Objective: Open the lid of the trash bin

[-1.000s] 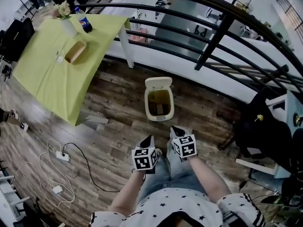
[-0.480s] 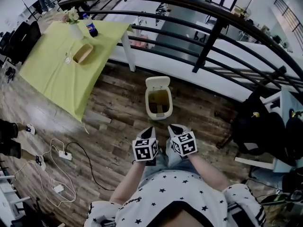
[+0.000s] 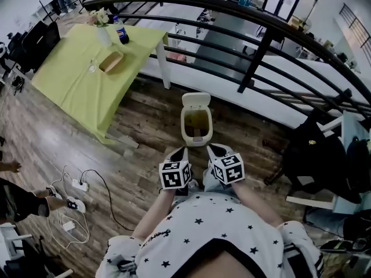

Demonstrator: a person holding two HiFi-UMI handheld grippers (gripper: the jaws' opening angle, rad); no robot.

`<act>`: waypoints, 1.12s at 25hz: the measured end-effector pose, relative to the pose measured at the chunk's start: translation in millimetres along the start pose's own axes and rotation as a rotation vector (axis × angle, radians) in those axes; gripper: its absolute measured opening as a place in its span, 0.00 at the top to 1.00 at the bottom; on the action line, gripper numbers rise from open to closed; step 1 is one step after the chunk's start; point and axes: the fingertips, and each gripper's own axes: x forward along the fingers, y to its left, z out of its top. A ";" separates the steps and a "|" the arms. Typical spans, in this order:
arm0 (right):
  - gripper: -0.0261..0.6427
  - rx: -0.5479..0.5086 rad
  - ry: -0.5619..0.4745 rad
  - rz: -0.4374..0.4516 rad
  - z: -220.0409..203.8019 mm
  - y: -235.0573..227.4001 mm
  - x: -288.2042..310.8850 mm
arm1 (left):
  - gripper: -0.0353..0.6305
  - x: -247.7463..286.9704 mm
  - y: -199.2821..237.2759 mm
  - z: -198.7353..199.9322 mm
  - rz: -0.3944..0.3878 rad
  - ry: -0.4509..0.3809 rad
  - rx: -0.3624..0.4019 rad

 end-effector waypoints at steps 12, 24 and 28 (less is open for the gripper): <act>0.97 0.020 -0.049 0.012 6.9 8.2 -16.0 | 0.94 -18.9 14.9 6.3 0.027 -0.046 -0.017; 0.97 0.029 -0.061 0.014 4.3 7.5 -18.4 | 0.94 -18.8 15.5 0.0 0.025 -0.034 -0.019; 0.97 0.029 -0.060 0.020 3.1 7.2 -19.2 | 0.94 -17.4 12.8 -1.2 0.021 -0.028 -0.016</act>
